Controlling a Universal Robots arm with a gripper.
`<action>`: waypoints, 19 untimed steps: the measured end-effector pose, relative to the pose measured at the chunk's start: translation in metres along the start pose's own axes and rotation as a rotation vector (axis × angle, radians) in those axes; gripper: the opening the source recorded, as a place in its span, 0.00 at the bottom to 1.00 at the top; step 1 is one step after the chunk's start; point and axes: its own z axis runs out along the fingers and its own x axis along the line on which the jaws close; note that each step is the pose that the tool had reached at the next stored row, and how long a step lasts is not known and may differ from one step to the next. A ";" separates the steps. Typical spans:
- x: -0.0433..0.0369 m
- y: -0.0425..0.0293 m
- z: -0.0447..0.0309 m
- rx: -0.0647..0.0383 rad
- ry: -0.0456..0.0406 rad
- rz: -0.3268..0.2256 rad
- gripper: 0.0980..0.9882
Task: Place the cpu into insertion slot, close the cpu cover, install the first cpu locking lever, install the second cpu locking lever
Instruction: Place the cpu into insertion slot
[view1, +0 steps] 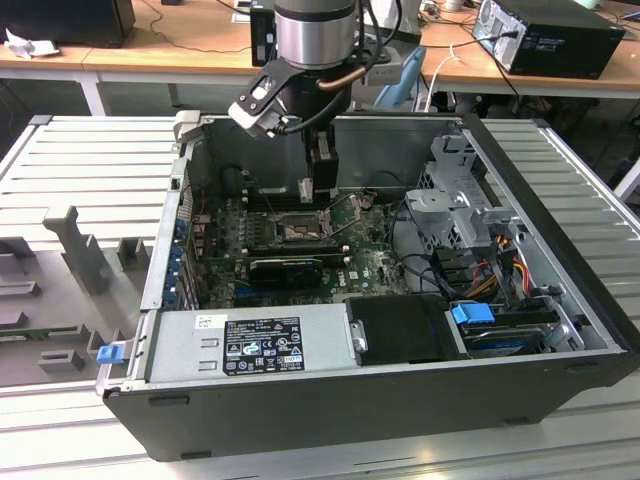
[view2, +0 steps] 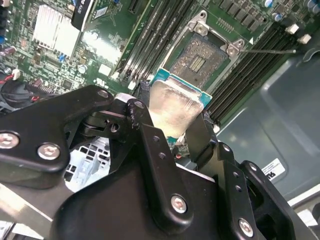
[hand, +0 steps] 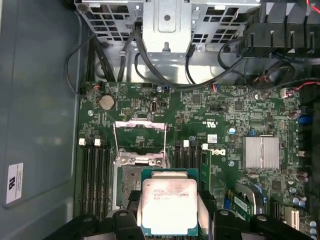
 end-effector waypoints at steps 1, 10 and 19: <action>0.0000 0.0000 0.0000 0.000 -0.0001 0.000 0.48; -0.0003 -0.0026 0.0121 0.004 0.0075 -0.008 0.48; -0.0007 -0.0053 0.0335 0.007 0.0076 0.002 0.48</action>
